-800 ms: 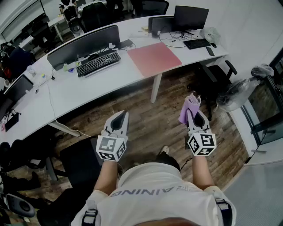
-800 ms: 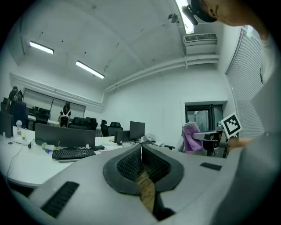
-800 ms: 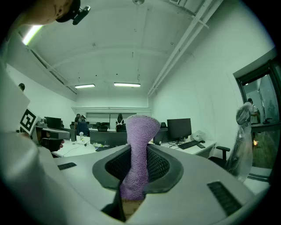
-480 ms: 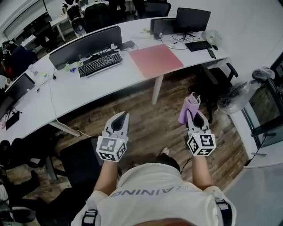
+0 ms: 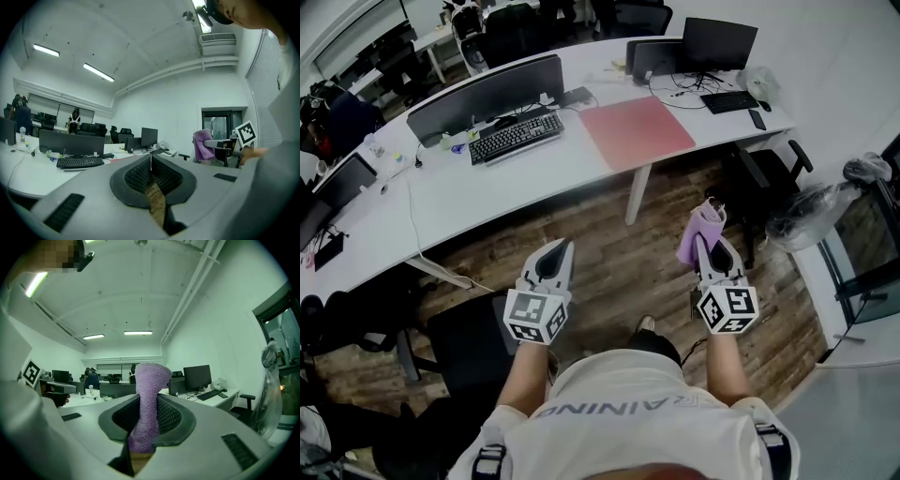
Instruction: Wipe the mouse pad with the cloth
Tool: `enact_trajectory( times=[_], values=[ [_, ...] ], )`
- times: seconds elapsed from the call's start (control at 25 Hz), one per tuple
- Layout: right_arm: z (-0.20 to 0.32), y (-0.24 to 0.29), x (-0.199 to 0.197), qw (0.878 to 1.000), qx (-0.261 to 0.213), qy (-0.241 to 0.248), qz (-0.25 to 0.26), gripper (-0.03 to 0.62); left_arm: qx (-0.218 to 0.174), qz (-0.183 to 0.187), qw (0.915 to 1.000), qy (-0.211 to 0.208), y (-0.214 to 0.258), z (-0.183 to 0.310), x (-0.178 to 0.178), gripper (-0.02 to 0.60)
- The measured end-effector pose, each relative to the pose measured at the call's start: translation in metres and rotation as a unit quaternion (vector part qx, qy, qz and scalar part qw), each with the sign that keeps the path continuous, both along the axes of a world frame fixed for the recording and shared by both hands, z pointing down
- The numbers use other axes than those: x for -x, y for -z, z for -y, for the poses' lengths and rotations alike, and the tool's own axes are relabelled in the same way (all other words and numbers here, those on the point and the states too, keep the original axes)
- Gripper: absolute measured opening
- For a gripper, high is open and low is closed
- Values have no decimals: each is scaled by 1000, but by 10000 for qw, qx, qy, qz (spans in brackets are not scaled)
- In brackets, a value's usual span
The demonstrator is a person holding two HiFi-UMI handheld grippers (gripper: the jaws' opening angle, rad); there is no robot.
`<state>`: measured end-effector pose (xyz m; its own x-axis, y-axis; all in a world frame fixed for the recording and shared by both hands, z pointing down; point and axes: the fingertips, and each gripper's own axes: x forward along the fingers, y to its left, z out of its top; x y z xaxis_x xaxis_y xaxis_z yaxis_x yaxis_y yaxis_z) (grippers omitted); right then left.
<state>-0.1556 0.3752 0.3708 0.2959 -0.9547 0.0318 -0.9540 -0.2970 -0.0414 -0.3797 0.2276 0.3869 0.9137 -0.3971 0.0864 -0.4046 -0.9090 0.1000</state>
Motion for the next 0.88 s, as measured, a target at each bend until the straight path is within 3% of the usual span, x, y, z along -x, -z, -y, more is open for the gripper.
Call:
enact_trajectory(
  times=[0.2,0.64,0.88],
  values=[
    [12,-5,-38,9999,33,44,114,101,36,71,10000,40,-2,10,-35,32],
    [36,-10,-158,9990,-38,282,356,102,-142,189,9996,134,11,22,-154,32],
    [46,-28,-208,9977,82,429,512,103,-15,296,9994,202,-2,27,-207,32]
  ],
)
